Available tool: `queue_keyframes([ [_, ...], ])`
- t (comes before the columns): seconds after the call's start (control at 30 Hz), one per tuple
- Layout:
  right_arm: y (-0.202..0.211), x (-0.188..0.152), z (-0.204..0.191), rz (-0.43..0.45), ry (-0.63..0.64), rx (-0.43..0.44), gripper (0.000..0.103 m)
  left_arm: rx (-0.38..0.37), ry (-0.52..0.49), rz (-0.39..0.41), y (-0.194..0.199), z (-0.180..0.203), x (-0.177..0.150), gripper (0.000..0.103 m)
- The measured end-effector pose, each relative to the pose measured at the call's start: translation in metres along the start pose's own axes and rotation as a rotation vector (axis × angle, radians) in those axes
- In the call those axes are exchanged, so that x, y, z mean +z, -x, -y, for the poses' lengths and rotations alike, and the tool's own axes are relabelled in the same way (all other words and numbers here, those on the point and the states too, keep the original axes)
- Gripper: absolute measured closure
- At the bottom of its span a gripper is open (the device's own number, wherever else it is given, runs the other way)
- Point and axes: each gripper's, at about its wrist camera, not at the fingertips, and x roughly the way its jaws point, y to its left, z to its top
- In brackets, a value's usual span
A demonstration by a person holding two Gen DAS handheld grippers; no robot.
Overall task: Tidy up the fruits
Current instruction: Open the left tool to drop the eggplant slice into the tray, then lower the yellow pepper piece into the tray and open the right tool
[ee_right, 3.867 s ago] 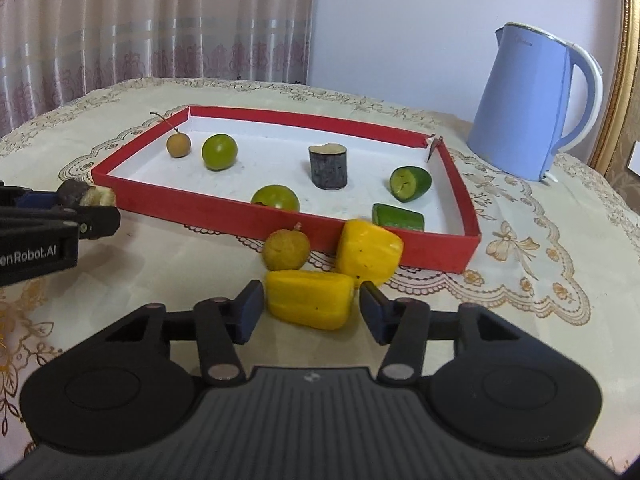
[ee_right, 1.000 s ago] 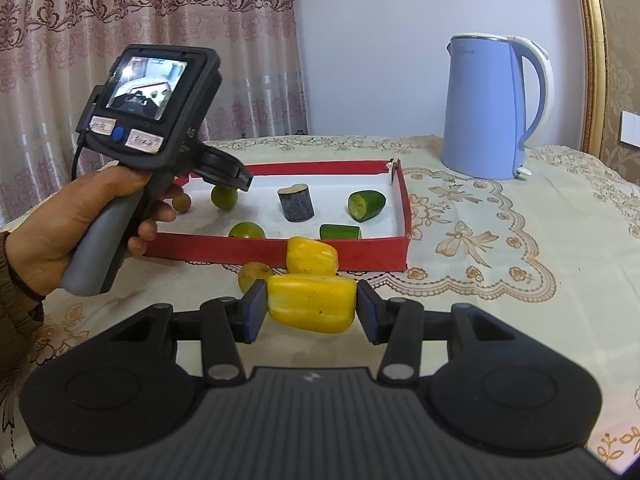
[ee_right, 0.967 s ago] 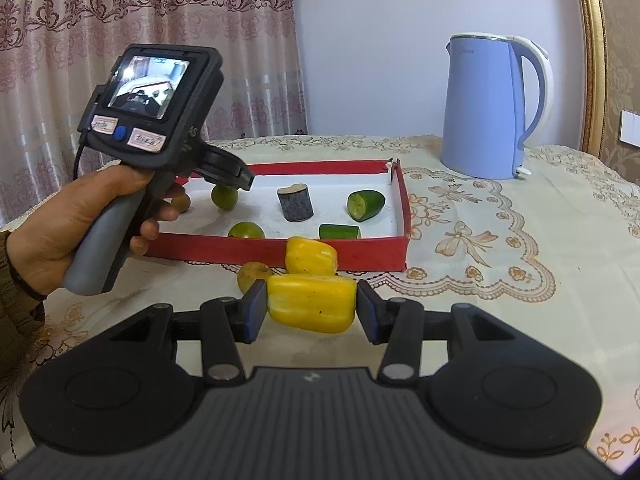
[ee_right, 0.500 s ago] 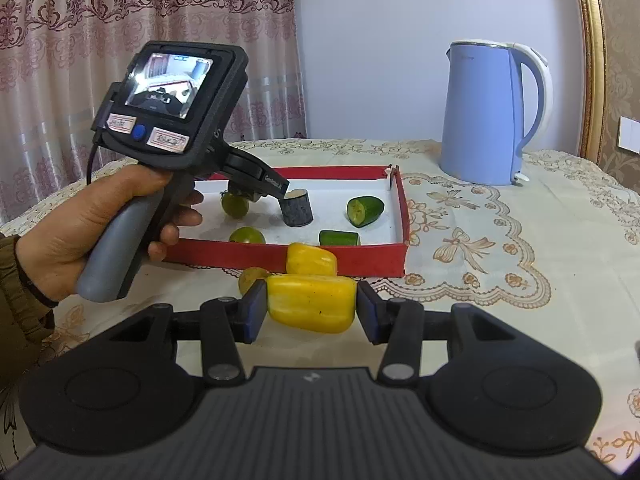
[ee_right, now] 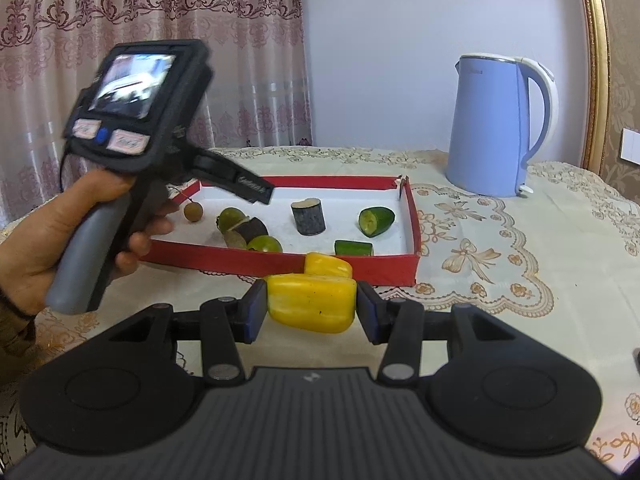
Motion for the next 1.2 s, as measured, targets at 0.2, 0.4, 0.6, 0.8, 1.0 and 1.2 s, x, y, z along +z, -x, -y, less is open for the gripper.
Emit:
queue_keyframes([
  [0.2, -0.002, 0.0, -0.001, 0.004, -0.015, 0.018, 0.058, -0.035, 0.09, -0.051, 0.017, -0.028, -0.038, 0.022],
  [0.4, -0.004, 0.003, 0.001, 0.014, -0.03, 0.031, 0.058, -0.004, 0.207, -0.012, 0.041, -0.059, -0.069, 0.017],
  [0.6, -0.01, 0.007, 0.004, 0.02, -0.037, 0.026, 0.058, -0.061, 0.286, 0.005, 0.058, -0.078, -0.091, 0.016],
  [0.8, -0.015, 0.014, 0.001, 0.028, -0.021, 0.017, 0.058, -0.065, 0.261, 0.02, 0.064, -0.073, -0.107, 0.016],
  [1.0, -0.022, 0.022, 0.0, 0.043, -0.009, 0.004, 0.058, -0.068, 0.244, 0.067, 0.071, -0.069, -0.111, 0.016],
  [1.2, -0.03, 0.029, -0.005, 0.046, 0.005, 0.006, 0.058, -0.054, 0.222, 0.049, 0.061, -0.06, -0.11, 0.016],
])
